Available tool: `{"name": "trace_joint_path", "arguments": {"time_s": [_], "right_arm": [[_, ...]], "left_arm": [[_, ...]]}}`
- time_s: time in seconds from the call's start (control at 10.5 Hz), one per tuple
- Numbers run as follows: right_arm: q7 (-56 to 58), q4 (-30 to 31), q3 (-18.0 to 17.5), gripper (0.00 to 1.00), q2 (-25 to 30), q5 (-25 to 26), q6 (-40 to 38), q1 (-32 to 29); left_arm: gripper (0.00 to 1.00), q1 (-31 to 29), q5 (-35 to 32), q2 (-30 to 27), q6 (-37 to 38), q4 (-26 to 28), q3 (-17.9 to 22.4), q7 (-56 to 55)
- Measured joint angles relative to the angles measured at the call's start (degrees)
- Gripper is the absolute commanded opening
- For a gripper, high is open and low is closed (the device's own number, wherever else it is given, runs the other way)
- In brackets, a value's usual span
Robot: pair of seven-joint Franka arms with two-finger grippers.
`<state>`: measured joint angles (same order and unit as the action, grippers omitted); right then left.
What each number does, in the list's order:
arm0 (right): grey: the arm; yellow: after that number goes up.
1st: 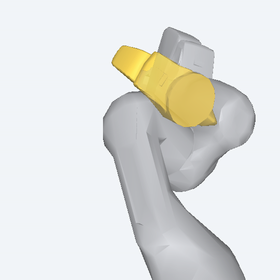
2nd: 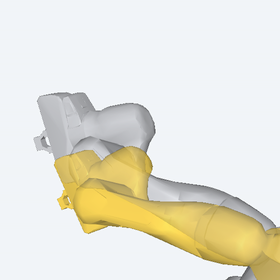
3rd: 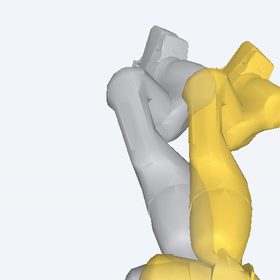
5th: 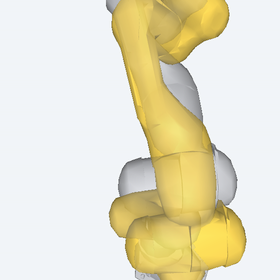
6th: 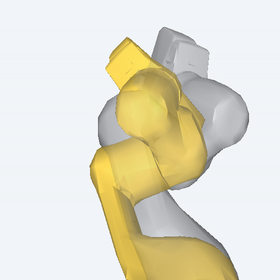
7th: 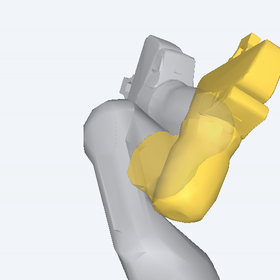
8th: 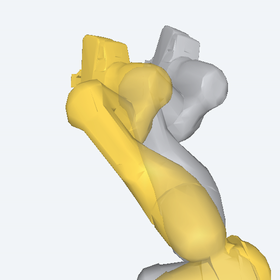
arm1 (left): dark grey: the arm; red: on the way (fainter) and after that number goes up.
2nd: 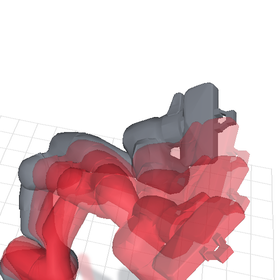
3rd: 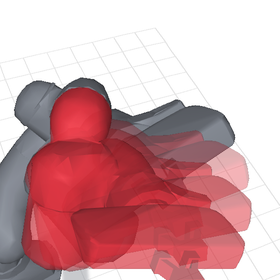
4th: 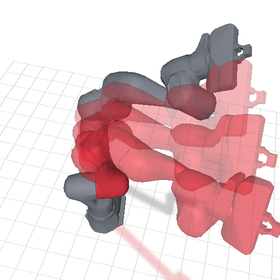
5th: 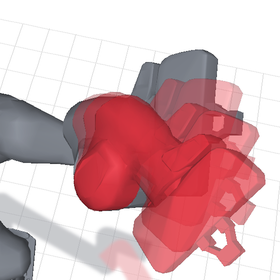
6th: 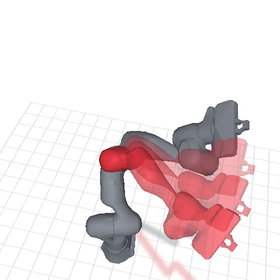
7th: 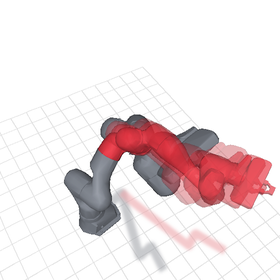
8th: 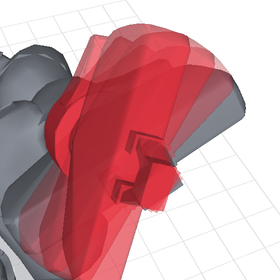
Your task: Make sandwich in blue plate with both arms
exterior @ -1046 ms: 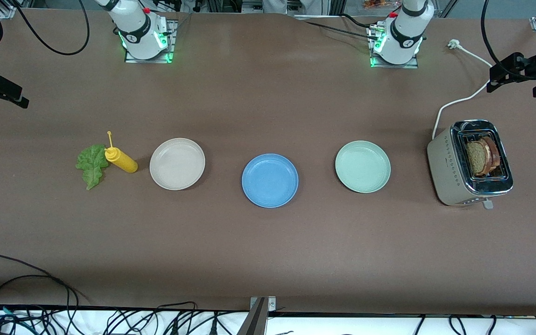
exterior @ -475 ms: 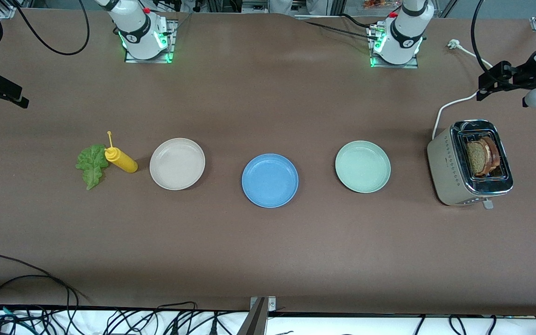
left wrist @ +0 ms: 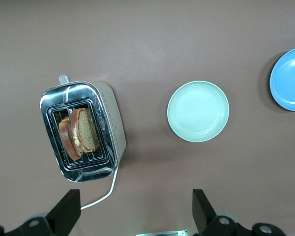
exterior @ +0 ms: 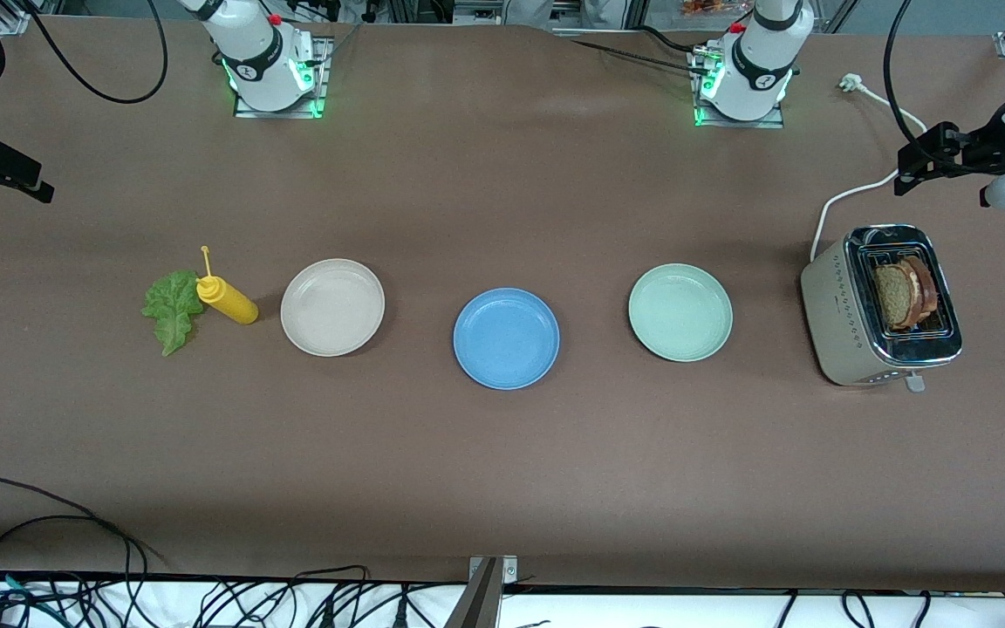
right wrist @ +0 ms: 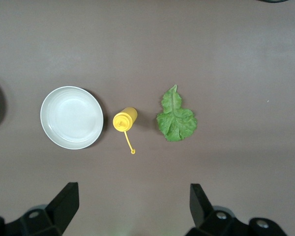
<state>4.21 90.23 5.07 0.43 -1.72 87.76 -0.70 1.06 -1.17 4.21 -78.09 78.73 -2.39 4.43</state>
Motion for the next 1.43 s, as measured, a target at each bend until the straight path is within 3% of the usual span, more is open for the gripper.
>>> {"name": "trace_joint_path", "arguments": {"time_s": [0.57,0.86,1.43], "right_arm": [[0.00,-0.01,0.31,1.00,0.00,0.00,-0.14,-0.02],[0.23,-0.03,2.61,1.00,0.00,0.00,-0.14,-0.08],[0.23,-0.07,2.56,1.00,0.00,0.00,-0.09,-0.01]], "left_arm": [[1.00,-0.08,0.00,0.09,-0.29,0.00,0.05,0.00],[1.00,-0.12,0.00,0.10,-0.32,0.00,0.01,0.00],[1.00,-0.06,0.00,0.10,-0.34,0.00,-0.08,0.00]]}}
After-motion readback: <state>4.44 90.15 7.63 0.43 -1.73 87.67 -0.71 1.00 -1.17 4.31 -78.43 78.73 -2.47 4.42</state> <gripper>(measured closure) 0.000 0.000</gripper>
